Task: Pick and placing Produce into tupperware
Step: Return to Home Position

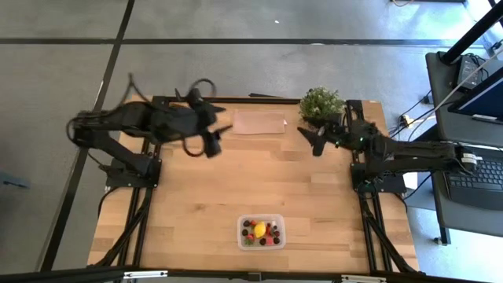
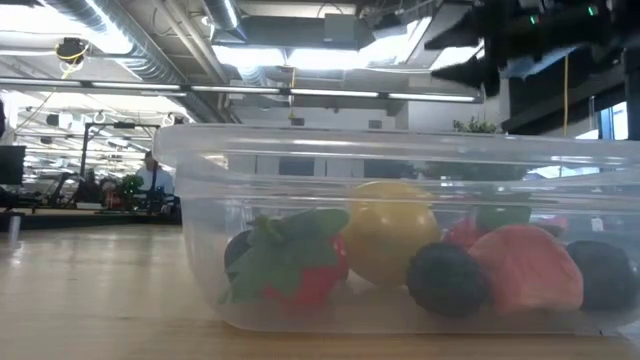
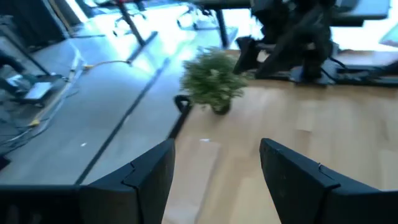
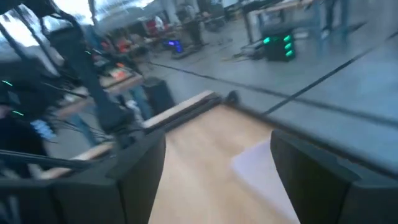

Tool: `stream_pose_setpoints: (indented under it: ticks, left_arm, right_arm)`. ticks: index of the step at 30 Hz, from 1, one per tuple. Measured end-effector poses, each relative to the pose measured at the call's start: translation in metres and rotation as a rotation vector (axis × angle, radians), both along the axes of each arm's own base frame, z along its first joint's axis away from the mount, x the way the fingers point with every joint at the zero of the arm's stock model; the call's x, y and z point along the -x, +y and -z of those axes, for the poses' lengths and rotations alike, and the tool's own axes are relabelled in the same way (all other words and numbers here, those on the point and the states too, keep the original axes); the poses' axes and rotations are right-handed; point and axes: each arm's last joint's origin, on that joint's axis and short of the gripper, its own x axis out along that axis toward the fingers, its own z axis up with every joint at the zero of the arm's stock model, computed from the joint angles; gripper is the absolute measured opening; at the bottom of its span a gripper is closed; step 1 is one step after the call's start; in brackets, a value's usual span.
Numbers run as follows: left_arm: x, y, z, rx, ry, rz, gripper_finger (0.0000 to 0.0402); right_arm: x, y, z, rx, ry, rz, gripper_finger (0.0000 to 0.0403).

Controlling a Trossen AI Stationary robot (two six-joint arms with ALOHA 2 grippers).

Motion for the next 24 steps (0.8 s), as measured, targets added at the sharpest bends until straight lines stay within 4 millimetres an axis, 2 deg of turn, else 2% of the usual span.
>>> stream_pose_setpoints:
  ticks: [3,6,8,11,14,18,24]
  left_arm:
    - [0.026,0.011,0.007,-0.014,-0.036,-0.044,0.0228]
    - [0.053,0.018,0.026,-0.013,-0.105,-0.076,0.0228]
    - [0.072,0.021,0.040,-0.006,-0.159,-0.086,0.0228]
    - [0.098,0.024,0.066,0.005,-0.245,-0.091,0.0228]
    - [0.124,0.027,0.091,0.015,-0.316,-0.091,0.0228]
    - [0.152,0.029,0.123,0.016,-0.365,-0.091,0.0228]
    - [0.175,0.031,0.170,0.025,-0.400,-0.096,0.0228]
  right_arm:
    - [0.003,-0.008,-0.033,0.093,0.065,0.046,0.0291]
    - [0.009,-0.013,-0.064,0.192,0.115,0.076,0.0291]
    - [0.014,-0.014,-0.077,0.260,0.148,0.088,0.0291]
    - [0.026,-0.014,-0.084,0.295,0.127,0.115,0.0291]
    - [0.042,-0.012,-0.077,0.298,0.104,0.161,0.0291]
    - [0.066,-0.008,-0.058,0.299,0.084,0.257,0.0291]
    - [0.088,0.000,-0.030,0.310,0.031,0.271,0.0291]
